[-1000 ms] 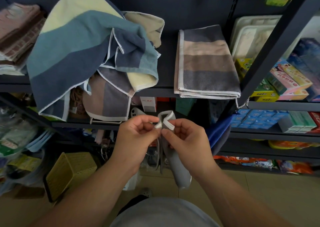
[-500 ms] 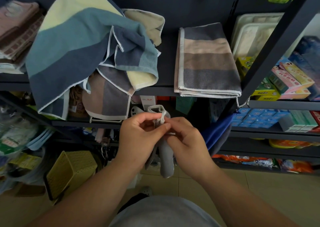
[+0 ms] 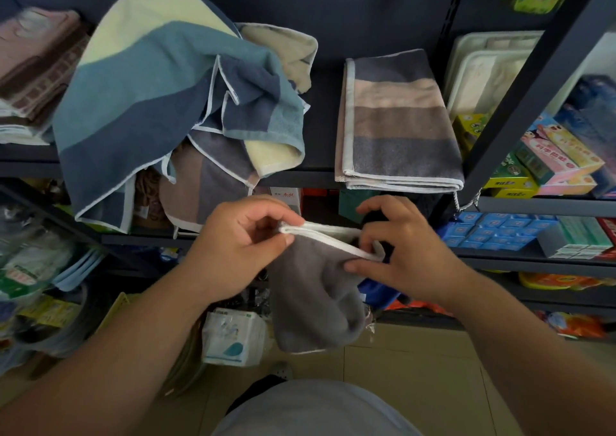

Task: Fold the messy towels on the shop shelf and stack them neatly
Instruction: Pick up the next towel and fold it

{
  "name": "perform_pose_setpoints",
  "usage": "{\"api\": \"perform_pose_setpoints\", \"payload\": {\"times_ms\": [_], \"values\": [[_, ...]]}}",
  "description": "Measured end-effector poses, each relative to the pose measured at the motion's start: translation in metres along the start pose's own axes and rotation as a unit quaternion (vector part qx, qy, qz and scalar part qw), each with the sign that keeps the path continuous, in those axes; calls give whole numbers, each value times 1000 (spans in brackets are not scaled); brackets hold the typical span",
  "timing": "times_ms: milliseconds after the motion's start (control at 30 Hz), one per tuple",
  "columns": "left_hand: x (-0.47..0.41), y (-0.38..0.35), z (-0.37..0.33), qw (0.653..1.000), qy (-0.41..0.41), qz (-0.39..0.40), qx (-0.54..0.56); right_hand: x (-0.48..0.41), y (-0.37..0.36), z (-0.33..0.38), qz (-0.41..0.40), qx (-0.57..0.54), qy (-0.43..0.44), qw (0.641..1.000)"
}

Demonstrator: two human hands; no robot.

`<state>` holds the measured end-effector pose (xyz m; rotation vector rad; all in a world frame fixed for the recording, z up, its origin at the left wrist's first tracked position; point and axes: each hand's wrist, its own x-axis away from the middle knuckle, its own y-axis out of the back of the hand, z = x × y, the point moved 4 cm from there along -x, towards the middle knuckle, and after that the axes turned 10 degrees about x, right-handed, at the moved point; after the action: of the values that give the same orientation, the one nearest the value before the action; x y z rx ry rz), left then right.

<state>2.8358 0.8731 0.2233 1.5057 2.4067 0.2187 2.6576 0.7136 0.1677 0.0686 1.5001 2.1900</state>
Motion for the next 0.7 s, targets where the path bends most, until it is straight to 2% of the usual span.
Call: {"api": "perform_pose_setpoints", "payload": {"times_ms": [100,167,267,367,467,533,633,700], "values": [[-3,17,3,999,36,-26,13,0,11,-21,79,24,-14,996],[-2,21,1,998,42,-33,33,1,13,-23,113,-17,-12,993],[-4,16,-8,1000,10,12,18,-2,13,-5,59,-133,10,989],[-11,15,-9,998,-17,52,-11,-11,-3,11,57,-125,39,990],[-17,18,-9,998,-39,44,-12,-17,-26,6,91,-83,32,992],[-20,24,-9,999,-49,25,-3,-16,-29,-3,72,-66,30,995],[-21,38,7,998,-31,9,-45,-14,-8,-9,35,-119,14,992],[-19,43,24,998,14,14,-67,-16,13,-5,52,-159,5,986]]}}
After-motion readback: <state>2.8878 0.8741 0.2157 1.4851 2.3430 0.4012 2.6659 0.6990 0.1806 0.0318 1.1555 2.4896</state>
